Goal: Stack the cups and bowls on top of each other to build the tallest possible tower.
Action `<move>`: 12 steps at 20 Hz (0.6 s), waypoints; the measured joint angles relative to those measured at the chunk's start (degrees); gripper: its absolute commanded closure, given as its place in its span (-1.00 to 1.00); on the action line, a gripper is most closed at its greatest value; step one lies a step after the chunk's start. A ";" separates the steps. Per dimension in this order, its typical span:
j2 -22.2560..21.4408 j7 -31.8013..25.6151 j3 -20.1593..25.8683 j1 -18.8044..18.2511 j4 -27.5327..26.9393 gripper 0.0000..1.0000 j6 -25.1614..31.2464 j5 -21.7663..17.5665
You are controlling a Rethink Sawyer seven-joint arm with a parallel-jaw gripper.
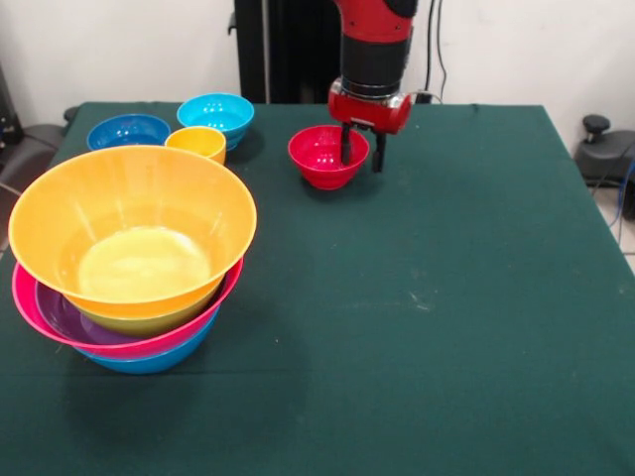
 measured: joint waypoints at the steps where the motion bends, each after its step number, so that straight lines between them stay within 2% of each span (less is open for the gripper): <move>1: 0.08 -0.01 -0.04 0.01 -0.01 1.00 -0.17 -0.02; 12: -0.13 0.00 -2.84 2.83 -0.06 1.00 -3.00 -0.07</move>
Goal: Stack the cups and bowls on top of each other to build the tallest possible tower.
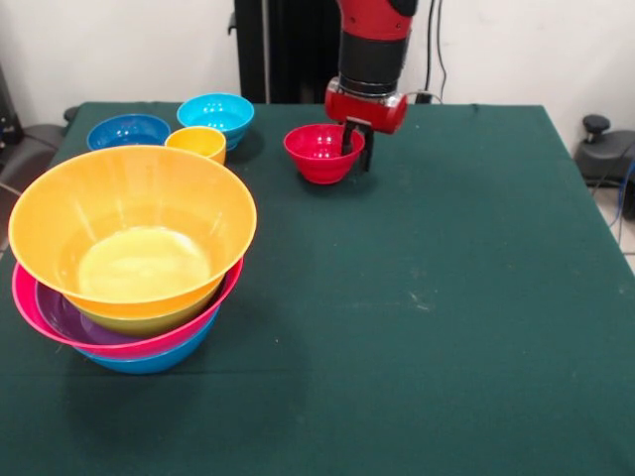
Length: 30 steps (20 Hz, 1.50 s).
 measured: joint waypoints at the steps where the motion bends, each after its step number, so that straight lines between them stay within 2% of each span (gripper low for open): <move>1: -0.01 0.00 -0.07 0.11 0.01 1.00 0.00 0.00; 4: -0.46 0.00 -0.22 0.36 0.06 1.00 0.05 0.00; 9: -4.26 0.01 -0.19 0.46 0.64 1.00 2.78 0.00; 10: -7.09 0.01 -0.19 0.74 0.78 1.00 5.48 0.04; 13: -10.36 0.01 -0.14 0.99 0.80 1.00 8.96 0.17; 14: -12.94 0.01 -0.04 1.02 0.80 1.00 11.86 0.25; 19: -18.68 0.01 0.71 0.57 0.84 1.00 18.33 0.52; 30: -27.01 0.01 2.19 -0.64 -0.26 1.00 29.36 1.91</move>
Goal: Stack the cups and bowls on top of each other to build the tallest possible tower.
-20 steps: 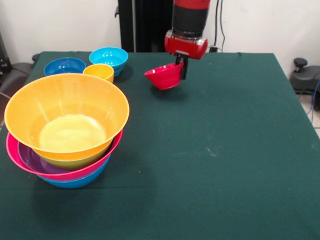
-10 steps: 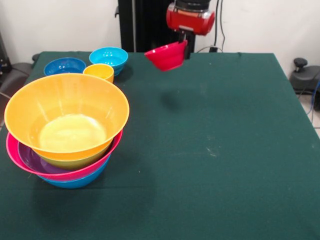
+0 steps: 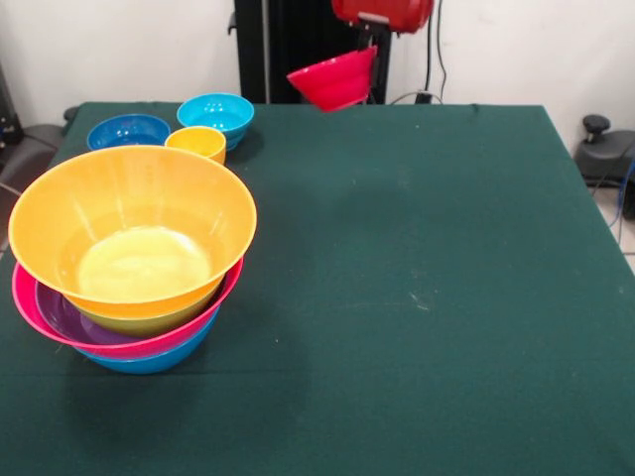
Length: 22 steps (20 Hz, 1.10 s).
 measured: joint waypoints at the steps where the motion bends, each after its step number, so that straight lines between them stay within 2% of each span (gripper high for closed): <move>1: -0.54 0.00 0.03 -0.09 -0.35 1.00 0.95 -0.01; 9: -2.07 0.00 2.42 -4.90 -4.22 1.00 4.62 -0.12; 14: -1.90 0.00 5.34 -10.24 -8.04 1.00 6.81 -0.14; 19: -1.83 0.00 7.64 -13.26 -11.30 1.00 10.70 -0.18; 22: -1.87 0.00 8.46 -13.84 -12.52 1.00 12.96 -0.19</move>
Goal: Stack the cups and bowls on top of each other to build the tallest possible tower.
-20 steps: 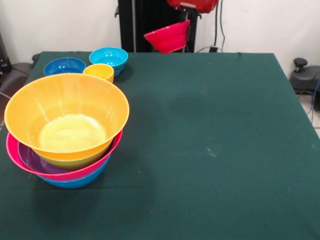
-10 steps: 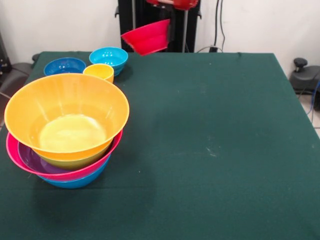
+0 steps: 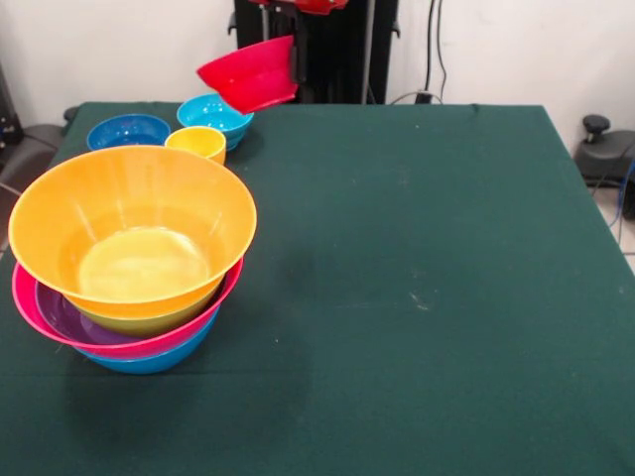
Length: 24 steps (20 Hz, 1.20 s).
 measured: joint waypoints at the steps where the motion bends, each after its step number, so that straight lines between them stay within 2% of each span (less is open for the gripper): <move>1: -0.16 0.00 0.63 -0.21 -0.86 1.00 2.07 -0.01; 13: -1.04 0.00 5.05 -1.41 -7.09 1.00 15.53 -0.51; 24: -1.06 0.00 7.83 -3.40 -14.13 1.00 17.01 -3.10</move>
